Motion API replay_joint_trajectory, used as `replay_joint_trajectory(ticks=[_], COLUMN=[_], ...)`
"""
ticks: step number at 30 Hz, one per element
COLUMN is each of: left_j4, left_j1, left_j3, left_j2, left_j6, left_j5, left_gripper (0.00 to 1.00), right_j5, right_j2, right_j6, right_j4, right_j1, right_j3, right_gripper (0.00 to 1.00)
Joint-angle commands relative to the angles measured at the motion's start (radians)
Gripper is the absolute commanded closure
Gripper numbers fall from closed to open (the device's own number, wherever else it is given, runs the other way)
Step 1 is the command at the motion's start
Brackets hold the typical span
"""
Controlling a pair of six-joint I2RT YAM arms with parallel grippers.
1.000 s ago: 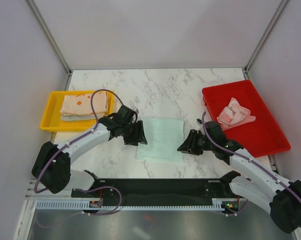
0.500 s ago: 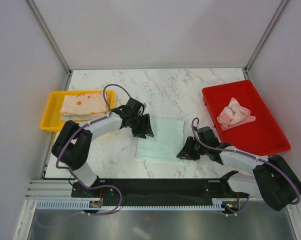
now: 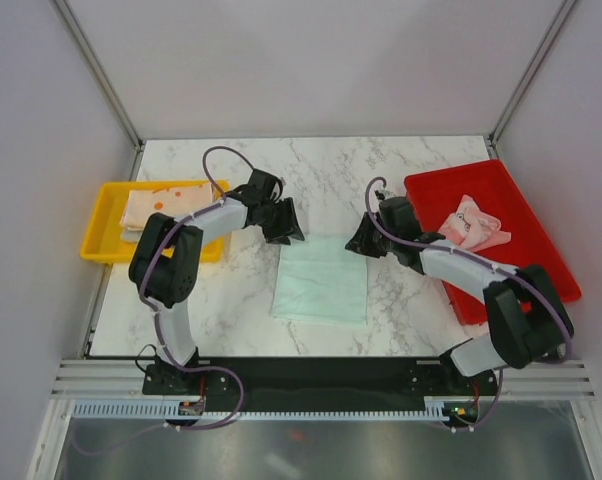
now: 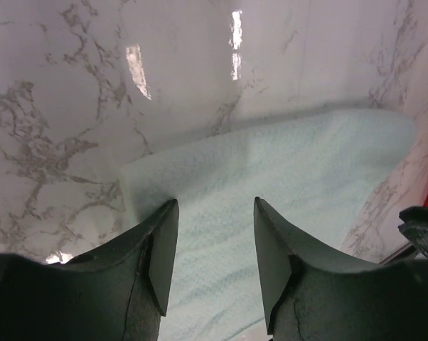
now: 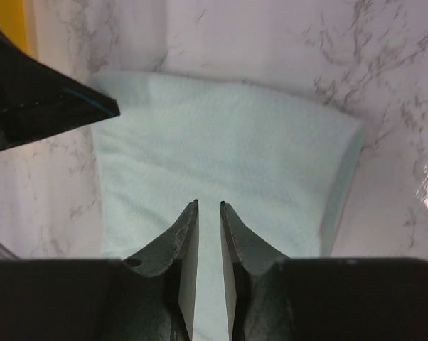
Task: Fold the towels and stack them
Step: Fold the towel
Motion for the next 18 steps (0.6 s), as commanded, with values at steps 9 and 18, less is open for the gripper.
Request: replay_joint_trajectory(ticks=[9,18], left_j4=[0.036,0.030], left_j1=[0.006,0.007], left_j3=[0.035,0.093], left_j2=[0.093,0.054], left_j6=[0.024,0.025], left_j5=[0.015,0.105], left_gripper=[0.47,0.43], right_j5=[0.151,0.085], right_j2=[0.305,0.199], right_j6=[-0.203,-0.306], right_j4=[0.079,0.029], right_j1=[-0.086,-0.087], right_j3=[0.087,0.093], right_gripper=[0.76,0.69])
